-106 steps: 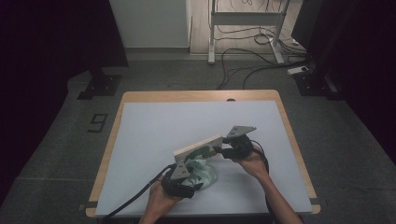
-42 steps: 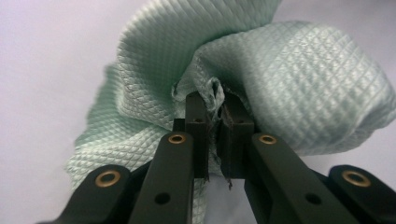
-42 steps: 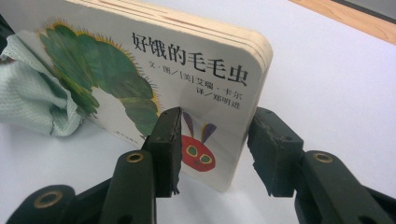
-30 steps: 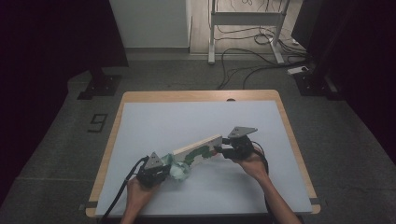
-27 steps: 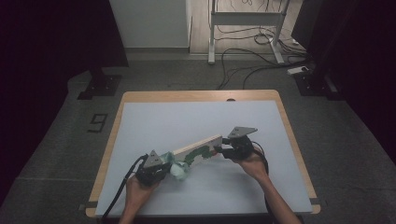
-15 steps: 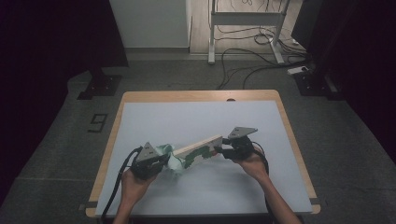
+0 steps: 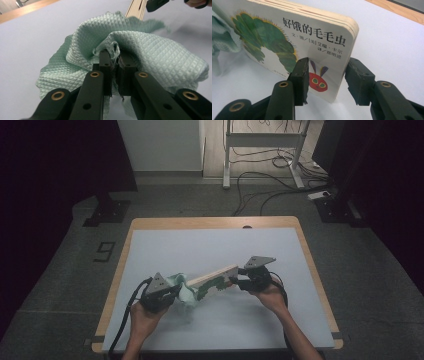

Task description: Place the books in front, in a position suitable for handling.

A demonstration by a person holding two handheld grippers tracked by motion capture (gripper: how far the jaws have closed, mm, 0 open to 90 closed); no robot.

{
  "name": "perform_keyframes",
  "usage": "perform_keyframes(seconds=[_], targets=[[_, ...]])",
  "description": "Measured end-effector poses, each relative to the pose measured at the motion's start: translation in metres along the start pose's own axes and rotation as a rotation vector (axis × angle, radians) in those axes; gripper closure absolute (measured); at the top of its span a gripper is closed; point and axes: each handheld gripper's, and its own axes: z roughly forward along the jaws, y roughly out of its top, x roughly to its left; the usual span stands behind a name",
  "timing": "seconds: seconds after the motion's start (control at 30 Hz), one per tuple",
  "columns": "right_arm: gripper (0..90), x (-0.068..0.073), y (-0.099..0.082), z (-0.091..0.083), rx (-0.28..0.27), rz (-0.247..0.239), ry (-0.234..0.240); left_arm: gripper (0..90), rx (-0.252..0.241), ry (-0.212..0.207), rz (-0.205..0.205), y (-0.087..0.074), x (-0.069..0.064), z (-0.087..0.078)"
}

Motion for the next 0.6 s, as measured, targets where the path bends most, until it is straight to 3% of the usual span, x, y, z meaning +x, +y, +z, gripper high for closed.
perform_keyframes(seconds=[0.6], targets=[[53.6,0.000,0.000,0.001,-0.004,-0.001,-0.004,83.4,0.101,0.001,-0.032,-0.038,-0.002,0.036]])
